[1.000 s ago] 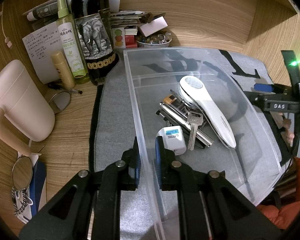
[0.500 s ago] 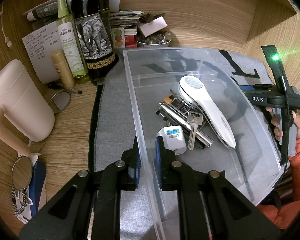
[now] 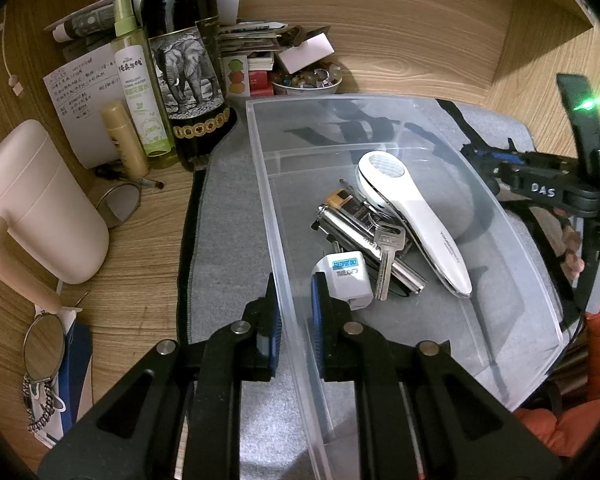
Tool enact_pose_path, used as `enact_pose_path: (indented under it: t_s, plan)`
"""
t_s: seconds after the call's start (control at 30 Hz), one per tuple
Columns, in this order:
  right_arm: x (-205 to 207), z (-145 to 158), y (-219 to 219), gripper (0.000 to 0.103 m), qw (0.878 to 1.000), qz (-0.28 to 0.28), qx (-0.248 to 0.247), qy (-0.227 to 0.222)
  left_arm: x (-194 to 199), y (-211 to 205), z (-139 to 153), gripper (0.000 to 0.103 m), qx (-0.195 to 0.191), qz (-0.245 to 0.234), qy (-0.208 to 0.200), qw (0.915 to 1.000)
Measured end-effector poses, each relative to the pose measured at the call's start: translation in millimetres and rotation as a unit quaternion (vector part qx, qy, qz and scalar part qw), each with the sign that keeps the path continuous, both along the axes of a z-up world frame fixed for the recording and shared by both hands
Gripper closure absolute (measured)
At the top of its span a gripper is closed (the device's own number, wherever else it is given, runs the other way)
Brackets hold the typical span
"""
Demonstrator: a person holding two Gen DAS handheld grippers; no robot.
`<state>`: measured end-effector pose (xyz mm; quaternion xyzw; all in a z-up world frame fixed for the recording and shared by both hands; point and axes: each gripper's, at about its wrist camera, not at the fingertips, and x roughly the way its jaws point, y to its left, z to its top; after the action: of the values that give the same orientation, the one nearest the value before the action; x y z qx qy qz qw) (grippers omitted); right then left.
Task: Organize rigid objects
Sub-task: 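Grasp the black plastic handle piece on the rug with the right gripper, then lower the black piece into the clear box and release it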
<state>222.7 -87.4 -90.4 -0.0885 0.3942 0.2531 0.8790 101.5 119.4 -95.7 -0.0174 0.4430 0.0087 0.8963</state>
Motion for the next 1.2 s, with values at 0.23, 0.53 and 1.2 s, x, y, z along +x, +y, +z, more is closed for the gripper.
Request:
enact_pose_path:
  t_s: [0.23, 0.53, 1.2]
  plan:
    - [-17.8, 28.8, 9.9, 0.081, 0.999, 0.022, 0.019, -0.041, 0.0, -0.1, 0.0, 0.091, 0.001, 0.000, 0.000, 1.0000]
    - [-39.4, 54.0, 36.0, 0.081, 0.994, 0.065, 0.031, -0.081, 0.0, 0.3, 0.0, 0.091, 0.000, 0.000, 0.000, 1.0000]
    - [-44.0, 23.7, 97.9, 0.081, 0.988, 0.154, 0.005, -0.033, 0.0, 0.0, 0.0, 0.091, 0.000, 0.000, 0.000, 1.0000]
